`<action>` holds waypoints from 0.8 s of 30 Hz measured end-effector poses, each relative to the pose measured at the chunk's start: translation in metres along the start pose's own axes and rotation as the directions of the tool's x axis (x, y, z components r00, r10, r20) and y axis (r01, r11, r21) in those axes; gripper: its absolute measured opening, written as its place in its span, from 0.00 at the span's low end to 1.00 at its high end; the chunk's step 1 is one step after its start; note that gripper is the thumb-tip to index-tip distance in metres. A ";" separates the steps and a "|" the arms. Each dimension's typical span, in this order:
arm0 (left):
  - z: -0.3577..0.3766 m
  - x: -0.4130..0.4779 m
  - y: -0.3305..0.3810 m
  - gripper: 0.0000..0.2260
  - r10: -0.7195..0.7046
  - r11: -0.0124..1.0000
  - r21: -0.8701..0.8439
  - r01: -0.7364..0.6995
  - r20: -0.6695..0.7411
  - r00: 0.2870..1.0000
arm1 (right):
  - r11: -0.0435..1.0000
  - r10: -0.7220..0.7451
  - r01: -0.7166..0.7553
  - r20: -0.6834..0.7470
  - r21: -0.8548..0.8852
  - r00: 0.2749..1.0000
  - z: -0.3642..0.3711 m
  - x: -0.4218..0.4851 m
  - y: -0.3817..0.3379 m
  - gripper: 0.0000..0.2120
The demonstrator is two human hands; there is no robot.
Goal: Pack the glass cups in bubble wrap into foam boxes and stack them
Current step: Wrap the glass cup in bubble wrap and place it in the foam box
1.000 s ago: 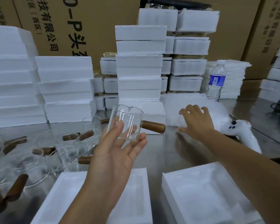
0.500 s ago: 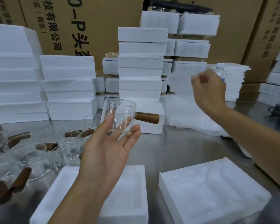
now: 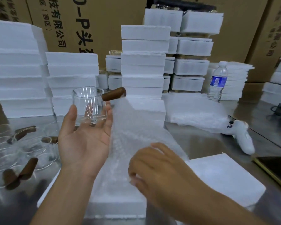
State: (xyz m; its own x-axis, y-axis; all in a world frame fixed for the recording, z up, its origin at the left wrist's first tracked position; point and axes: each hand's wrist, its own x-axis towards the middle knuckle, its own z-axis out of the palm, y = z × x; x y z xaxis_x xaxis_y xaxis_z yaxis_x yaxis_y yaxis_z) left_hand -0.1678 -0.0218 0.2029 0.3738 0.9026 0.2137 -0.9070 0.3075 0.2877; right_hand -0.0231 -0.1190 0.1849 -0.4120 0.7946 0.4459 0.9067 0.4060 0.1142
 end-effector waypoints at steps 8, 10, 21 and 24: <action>0.005 -0.001 0.006 0.27 0.094 0.996 -0.006 -0.094 0.061 0.994 | 0.758 0.243 -0.224 0.052 0.613 0.969 -0.003 -0.004 0.022 0.15; 0.009 -0.003 0.003 0.24 0.067 0.995 0.071 -0.076 0.112 0.991 | 0.683 0.395 -0.203 -0.121 0.702 0.911 -0.004 -0.005 0.031 0.10; 0.012 -0.010 -0.043 0.27 -0.145 0.804 0.595 0.011 0.178 0.973 | 0.776 0.455 -0.221 -0.282 0.590 0.844 -0.006 -0.009 0.056 0.09; 0.009 -0.009 -0.048 0.28 -0.116 0.714 0.700 -0.033 0.164 0.980 | 0.775 0.457 -0.273 -0.208 0.570 0.865 -0.006 -0.012 0.063 0.07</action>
State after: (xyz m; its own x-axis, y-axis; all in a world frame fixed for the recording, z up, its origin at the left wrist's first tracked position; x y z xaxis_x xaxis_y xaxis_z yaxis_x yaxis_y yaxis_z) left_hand -0.1258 -0.0473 0.1953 0.5031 0.7991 0.3293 -0.5238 -0.0212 0.8516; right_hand 0.0392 -0.1058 0.1924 0.0774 0.7789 0.6224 0.7638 0.3549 -0.5391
